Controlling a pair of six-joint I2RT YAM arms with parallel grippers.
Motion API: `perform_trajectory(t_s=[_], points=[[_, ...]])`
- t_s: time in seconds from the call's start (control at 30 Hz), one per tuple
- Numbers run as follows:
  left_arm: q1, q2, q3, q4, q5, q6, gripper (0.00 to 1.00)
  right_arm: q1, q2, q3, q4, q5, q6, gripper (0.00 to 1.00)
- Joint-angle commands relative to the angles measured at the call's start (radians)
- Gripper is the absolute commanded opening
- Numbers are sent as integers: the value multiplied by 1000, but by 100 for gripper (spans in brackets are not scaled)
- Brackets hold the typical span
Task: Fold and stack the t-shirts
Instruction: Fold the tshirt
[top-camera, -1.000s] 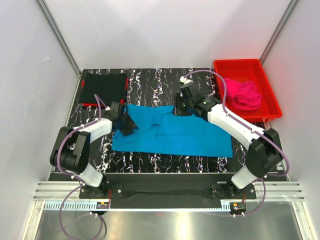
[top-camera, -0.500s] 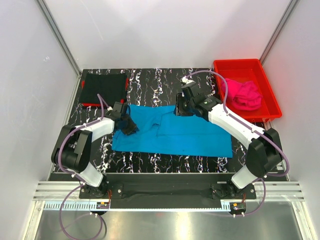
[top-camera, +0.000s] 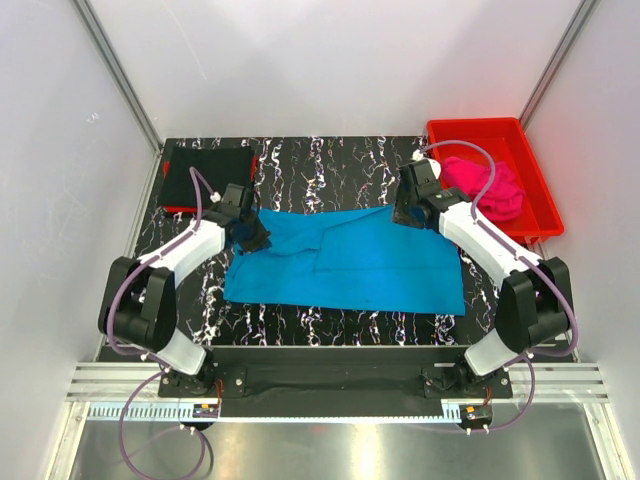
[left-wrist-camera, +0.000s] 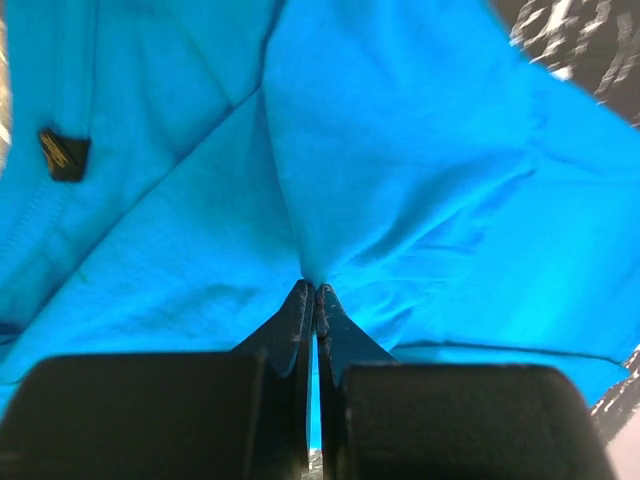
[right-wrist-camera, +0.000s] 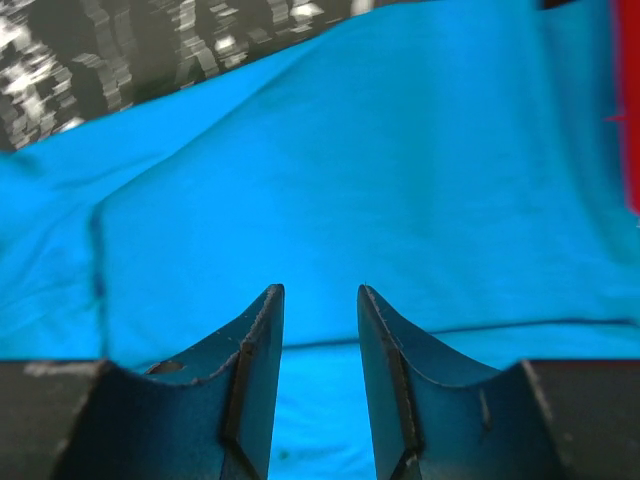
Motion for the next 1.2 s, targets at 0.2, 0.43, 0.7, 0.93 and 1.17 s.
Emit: perform_trajectory(t_s=[0.2,0.43,0.7,0.93,1.17], points=[[33,-98,48,-86,-67,84,0,-101,72,89,-58,169,-4,43],[77,-130,43,-111,-39,129,0,-167,270,298,-196,332,105,41],[142,-164,5,-113,13,175,0,-178,450,425,-229,413,150,42],[162,-204,-41,-111,34,195,0,-179,574,543,-278,508,162,42],[166,-231,-120,-74,53,197,0,-179,655,600,-308,520,206,43]])
